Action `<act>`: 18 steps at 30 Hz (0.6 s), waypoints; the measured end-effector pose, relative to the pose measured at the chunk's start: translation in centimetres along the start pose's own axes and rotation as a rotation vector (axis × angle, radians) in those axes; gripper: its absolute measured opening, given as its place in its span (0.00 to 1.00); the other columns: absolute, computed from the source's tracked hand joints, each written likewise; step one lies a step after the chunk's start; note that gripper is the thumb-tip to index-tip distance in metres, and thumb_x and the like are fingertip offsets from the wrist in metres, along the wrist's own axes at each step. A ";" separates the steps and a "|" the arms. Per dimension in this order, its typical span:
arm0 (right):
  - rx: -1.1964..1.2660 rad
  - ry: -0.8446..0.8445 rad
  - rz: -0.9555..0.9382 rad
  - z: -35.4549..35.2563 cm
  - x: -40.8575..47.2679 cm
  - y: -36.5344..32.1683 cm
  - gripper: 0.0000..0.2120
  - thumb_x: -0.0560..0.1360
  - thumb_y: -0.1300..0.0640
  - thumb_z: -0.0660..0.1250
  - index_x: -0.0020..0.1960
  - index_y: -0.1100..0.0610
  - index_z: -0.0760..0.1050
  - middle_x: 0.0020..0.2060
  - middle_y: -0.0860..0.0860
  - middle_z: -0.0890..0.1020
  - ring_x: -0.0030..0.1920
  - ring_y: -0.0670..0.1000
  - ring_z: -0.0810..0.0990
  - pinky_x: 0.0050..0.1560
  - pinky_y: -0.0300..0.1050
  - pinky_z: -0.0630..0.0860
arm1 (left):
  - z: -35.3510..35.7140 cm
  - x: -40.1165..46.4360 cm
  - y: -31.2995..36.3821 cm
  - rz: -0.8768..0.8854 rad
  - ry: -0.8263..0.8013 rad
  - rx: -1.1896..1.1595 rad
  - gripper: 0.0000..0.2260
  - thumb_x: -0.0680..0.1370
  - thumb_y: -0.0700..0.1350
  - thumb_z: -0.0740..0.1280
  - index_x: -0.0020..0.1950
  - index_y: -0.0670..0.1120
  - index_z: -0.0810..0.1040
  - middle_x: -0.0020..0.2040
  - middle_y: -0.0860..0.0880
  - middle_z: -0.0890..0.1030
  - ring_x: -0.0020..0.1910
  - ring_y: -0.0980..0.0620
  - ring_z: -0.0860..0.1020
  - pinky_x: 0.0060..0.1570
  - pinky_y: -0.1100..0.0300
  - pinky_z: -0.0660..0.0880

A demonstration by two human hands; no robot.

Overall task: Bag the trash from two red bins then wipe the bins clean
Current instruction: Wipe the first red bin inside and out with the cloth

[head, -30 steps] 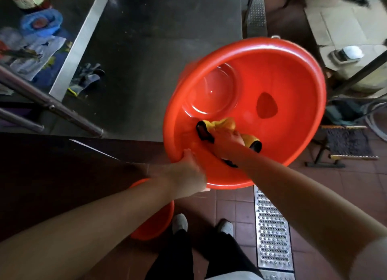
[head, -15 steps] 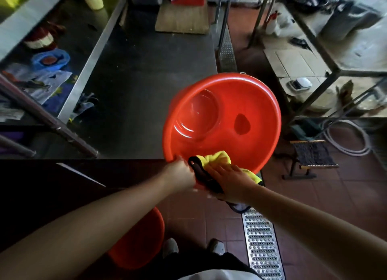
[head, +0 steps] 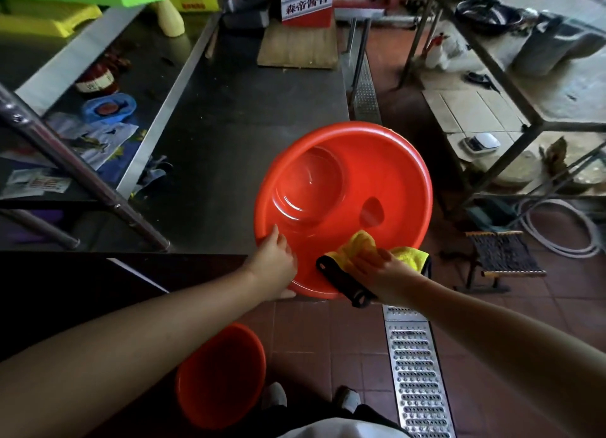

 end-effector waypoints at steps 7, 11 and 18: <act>0.028 0.161 -0.055 0.5 0.0 0.9 0.38 0.64 0.38 0.77 0.65 0.61 0.79 0.57 0.56 0.84 0.58 0.58 0.82 0.49 0.54 0.81 | -1.5 3.2 3.2 0.009 0.066 -0.219 0.33 0.78 0.69 0.52 0.48 0.40 0.78 0.43 0.43 0.81 0.44 0.44 0.78 0.50 0.51 0.70; 0.145 0.137 -0.010 0.6 0.1 1.1 0.39 0.68 0.34 0.72 0.70 0.58 0.76 0.63 0.57 0.81 0.63 0.58 0.80 0.57 0.57 0.80 | -1.0 3.7 2.8 0.082 0.090 -0.204 0.31 0.79 0.68 0.51 0.39 0.41 0.74 0.37 0.44 0.81 0.39 0.46 0.78 0.47 0.53 0.71; 0.384 -0.067 0.241 1.3 3.8 0.2 0.31 0.81 0.35 0.48 0.81 0.44 0.49 0.80 0.48 0.60 0.78 0.54 0.59 0.71 0.58 0.63 | -0.4 3.6 3.4 0.067 0.103 -0.143 0.34 0.77 0.70 0.52 0.47 0.41 0.82 0.44 0.40 0.84 0.45 0.40 0.82 0.54 0.45 0.76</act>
Point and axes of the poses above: each hand's wrist, its own x-axis towards the middle knuckle, its own z-axis out of the palm, y = z × x, the point moved 2 cm from there along x, towards the middle knuckle
